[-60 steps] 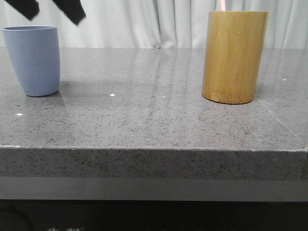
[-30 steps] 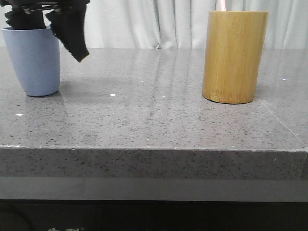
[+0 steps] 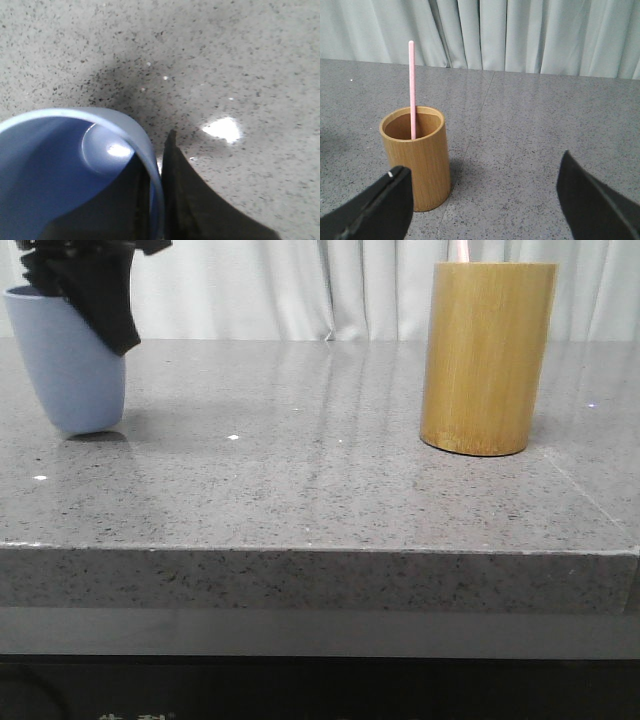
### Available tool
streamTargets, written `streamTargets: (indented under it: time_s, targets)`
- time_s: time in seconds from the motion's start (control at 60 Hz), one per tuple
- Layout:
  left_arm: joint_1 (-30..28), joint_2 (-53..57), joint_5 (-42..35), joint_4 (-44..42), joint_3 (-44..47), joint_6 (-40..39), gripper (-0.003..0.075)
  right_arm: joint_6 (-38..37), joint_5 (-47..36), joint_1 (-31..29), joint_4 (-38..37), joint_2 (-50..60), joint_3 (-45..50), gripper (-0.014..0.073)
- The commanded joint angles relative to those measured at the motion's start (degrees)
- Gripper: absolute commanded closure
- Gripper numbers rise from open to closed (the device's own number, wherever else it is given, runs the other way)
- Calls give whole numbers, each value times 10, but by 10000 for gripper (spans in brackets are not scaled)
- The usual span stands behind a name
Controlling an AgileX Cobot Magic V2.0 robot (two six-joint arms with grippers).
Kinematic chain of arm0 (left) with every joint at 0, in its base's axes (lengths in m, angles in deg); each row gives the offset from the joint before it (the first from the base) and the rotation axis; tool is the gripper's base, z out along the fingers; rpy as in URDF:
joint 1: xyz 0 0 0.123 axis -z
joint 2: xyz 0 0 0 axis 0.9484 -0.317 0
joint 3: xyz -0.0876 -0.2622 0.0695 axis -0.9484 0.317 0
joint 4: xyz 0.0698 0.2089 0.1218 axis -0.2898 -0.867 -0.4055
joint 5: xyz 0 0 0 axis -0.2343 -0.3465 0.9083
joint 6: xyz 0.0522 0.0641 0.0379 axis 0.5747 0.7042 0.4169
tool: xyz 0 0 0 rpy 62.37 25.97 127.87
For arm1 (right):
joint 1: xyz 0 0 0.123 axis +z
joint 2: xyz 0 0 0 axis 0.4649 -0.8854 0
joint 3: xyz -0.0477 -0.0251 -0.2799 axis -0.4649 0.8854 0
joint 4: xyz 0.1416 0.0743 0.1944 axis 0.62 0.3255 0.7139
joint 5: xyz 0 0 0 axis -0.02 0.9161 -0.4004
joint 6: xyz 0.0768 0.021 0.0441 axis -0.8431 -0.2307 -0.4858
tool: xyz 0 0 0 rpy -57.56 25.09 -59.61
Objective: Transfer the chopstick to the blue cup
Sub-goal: 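Lift the blue cup with the left gripper and carry it beside the bamboo cup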
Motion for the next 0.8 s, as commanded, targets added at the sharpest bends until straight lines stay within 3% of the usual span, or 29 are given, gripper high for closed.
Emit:
streamTargets:
  time_s: [0.0,0.217,0.783]
  targets:
    - [20,27,19,19,-49,1,739,2,-43,-3,5,-7,-21,-6]
    - [65,25,40,96,-128,1,738,2,-43,-3,5,-7,-21,-6]
    - [156,-97,42,112,-237,-10,738,2,-41,-3,5,-7,-21,-6]
